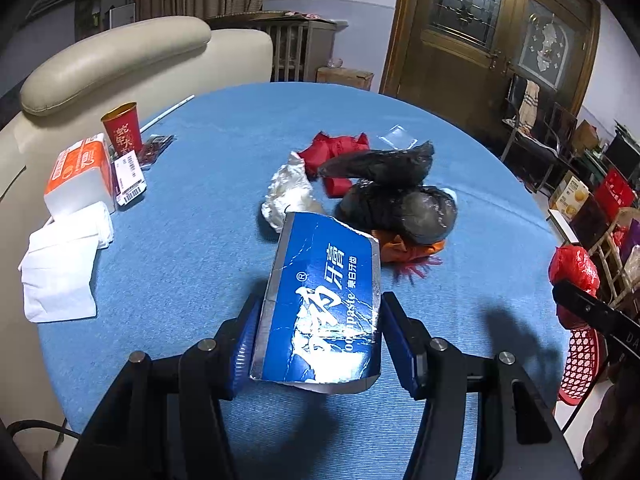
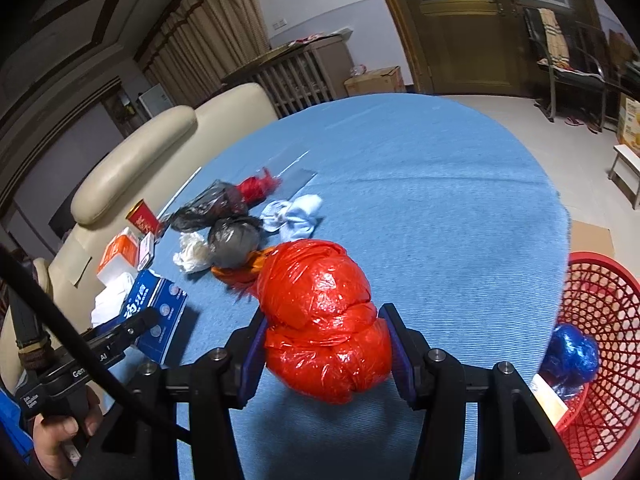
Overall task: Collect trash
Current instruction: 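Carry the toothpaste box and red bag to the red wastebasket and release both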
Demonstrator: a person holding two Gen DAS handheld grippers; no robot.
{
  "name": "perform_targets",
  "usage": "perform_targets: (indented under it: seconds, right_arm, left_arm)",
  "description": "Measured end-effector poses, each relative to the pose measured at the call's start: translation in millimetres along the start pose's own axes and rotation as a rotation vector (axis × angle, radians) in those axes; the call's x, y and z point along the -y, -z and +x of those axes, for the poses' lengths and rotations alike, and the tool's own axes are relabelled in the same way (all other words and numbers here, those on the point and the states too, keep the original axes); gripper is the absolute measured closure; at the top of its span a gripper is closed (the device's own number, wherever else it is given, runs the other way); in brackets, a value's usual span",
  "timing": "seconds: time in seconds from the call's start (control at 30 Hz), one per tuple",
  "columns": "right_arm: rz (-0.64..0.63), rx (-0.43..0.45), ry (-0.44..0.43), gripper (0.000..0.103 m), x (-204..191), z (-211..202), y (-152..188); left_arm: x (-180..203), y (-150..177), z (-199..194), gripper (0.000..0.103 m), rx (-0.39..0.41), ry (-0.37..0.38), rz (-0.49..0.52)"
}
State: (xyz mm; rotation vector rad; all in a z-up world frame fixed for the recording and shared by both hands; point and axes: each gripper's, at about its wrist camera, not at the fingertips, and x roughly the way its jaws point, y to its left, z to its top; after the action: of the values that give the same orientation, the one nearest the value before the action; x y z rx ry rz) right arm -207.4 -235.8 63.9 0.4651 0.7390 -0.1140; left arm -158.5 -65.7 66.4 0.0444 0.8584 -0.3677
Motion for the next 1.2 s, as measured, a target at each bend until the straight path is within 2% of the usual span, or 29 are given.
perform_targets:
  seconds: [0.37,0.7,0.87,1.2]
  right_arm:
    - [0.132,0.077,0.103,0.047,55.3,-36.9,4.9]
    - [0.277,0.143,0.285,0.047,135.9,-76.8,12.8]
    - [0.337,0.144,0.346,0.047,166.9,-87.4,24.2]
    - [0.418,0.113,0.401,0.047,203.4,-92.4,45.9]
  left_arm:
    - [21.4,-3.8,-6.2,0.043,0.018,0.035,0.044]
    - [58.9,-5.7,-12.8,0.043,0.029,0.093,0.122]
    - [83.4,-8.5,-15.9,0.043,0.036,0.133,0.167]
    - [147.7,-8.1,-18.8,0.043,0.035,0.220,0.286]
